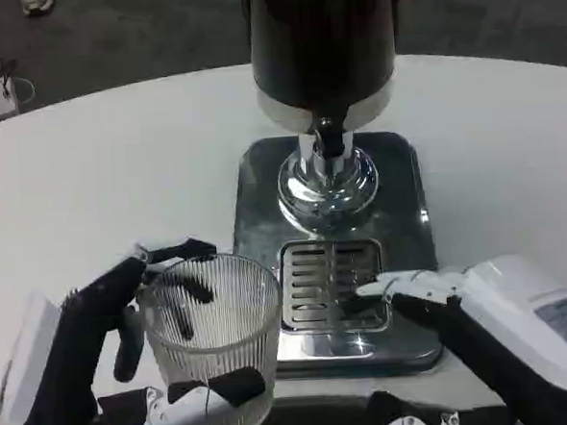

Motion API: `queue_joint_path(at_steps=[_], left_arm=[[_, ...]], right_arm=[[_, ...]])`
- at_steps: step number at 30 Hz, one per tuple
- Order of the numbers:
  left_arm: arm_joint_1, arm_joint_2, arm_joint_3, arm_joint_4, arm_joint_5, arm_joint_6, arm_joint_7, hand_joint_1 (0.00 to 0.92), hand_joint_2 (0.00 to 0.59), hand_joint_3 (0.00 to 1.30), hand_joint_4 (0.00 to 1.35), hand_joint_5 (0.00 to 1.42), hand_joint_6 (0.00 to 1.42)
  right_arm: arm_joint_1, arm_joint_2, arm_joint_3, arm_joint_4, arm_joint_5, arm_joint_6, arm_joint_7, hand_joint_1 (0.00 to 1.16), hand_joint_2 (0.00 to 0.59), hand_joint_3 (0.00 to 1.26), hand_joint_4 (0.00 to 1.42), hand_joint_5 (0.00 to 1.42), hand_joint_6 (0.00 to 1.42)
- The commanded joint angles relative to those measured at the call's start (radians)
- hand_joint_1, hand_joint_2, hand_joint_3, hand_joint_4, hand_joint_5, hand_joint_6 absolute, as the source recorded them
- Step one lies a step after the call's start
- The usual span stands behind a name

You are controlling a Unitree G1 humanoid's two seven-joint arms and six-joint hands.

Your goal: Grasp the cup under the faucet to collect the drink, then remove the cup.

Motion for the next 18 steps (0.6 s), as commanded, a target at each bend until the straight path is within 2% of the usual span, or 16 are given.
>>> queue_joint_path(at_steps=[1,9,18], left_arm=[[0.002,-0.011,-0.012,-0.006,-0.001,-0.037,-0.003,0.612,0.0,0.93,1.06,1.25,1.37],[-0.002,-0.02,-0.032,0.013,0.009,-0.053,0.0,0.612,0.0,0.93,1.06,1.25,1.37],[-0.007,-0.024,-0.033,0.017,0.014,-0.052,0.0,0.612,0.0,0.93,1.06,1.25,1.37]], right_arm=[[0.042,-0.005,0.002,-0.055,-0.063,-0.013,0.048,0.67,0.382,0.23,0.13,0.22,0.16],[0.095,0.028,0.023,-0.102,-0.159,0.004,0.139,0.65,0.386,0.16,0.02,0.1,0.04],[0.102,0.071,0.017,-0.111,-0.185,-0.002,0.177,0.64,0.387,0.15,0.01,0.09,0.03]])
